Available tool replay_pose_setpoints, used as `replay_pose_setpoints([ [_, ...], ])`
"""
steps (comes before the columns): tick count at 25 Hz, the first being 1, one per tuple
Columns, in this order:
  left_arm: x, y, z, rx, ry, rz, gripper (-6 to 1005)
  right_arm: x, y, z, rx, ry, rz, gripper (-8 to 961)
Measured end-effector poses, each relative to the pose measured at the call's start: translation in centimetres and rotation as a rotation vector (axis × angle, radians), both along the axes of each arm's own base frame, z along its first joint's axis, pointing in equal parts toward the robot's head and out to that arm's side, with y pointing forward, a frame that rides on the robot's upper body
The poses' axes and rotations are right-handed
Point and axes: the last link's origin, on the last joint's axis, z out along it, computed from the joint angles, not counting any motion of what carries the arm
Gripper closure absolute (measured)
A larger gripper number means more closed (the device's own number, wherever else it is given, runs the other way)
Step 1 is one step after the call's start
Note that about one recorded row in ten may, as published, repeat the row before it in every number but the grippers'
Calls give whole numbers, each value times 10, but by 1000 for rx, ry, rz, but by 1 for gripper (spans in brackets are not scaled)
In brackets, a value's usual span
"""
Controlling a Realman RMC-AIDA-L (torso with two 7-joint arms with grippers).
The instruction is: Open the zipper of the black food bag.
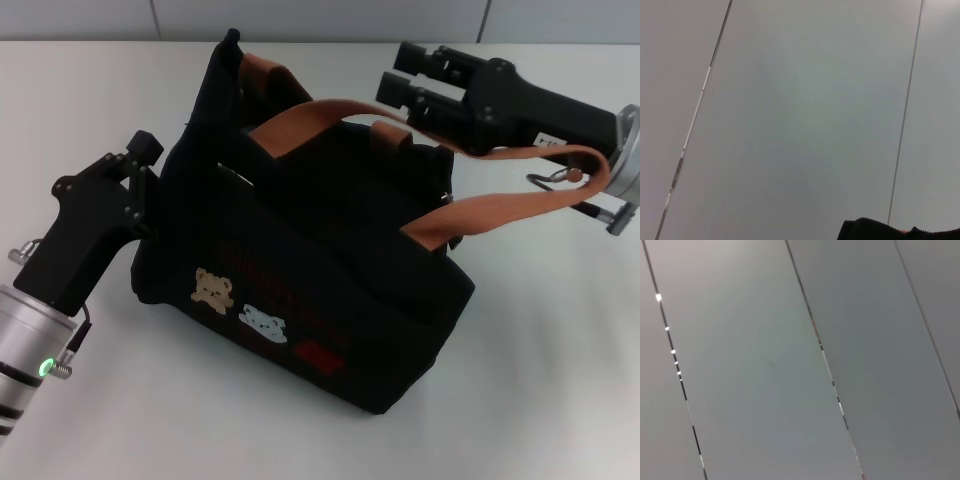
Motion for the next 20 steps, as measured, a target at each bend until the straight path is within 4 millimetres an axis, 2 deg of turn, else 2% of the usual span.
replay_pose_setpoints([
  [6, -2, -5, 1, 4, -4, 3, 998, -6, -8, -25, 134, -55, 98, 352],
  [11, -3, -8, 2, 9, -8, 1, 998, -9, -23, -50, 353, -73, 153, 353],
  [15, -3, -9, 2, 7, -9, -2, 998, -5, -33, -49, 528, -52, 129, 354],
  [20, -4, -20, 12, 52, -41, -29, 998, 5, -33, -34, 672, -17, 45, 356],
])
